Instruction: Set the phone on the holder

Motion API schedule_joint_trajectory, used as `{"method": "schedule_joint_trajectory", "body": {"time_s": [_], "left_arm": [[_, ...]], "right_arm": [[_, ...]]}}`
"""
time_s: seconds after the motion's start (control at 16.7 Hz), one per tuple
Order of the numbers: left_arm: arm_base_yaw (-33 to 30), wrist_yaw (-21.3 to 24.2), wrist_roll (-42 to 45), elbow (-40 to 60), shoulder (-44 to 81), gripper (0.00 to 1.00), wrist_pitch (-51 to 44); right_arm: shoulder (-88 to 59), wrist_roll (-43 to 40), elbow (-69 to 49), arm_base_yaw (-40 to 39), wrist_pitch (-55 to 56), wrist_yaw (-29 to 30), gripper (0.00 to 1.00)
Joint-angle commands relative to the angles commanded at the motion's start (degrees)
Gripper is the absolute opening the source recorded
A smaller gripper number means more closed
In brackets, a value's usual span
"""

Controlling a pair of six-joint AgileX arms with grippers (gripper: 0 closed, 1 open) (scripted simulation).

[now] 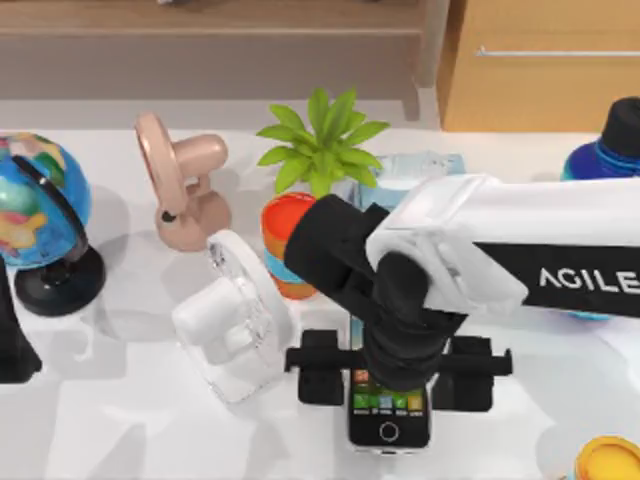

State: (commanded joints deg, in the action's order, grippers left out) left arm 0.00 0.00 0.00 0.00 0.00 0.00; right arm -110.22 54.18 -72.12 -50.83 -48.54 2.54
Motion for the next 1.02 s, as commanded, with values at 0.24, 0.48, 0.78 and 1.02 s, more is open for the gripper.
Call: {"method": "schedule_joint_trajectory", "body": {"time_s": [0.24, 0.48, 0.78, 1.02], "left_arm": [[0.0, 0.0, 0.0, 0.0, 0.0, 1.00, 0.0], [0.0, 0.0, 0.0, 0.0, 0.0, 1.00, 0.0], [0.0, 0.0, 0.0, 0.0, 0.0, 1.00, 0.0], [0.0, 0.0, 0.0, 0.0, 0.0, 1.00, 0.0]], "right_arm": [[7.4, -5.9, 1.1, 7.1, 2.7, -1.2, 0.00], [17.8, -16.8, 0.2, 17.6, 11.7, -6.4, 0.00], [27.4, -35.8, 1.5, 36.5, 24.6, -20.5, 0.00], [31.1, -51.9, 5.8, 55.6, 32.9, -35.6, 0.00]]}}
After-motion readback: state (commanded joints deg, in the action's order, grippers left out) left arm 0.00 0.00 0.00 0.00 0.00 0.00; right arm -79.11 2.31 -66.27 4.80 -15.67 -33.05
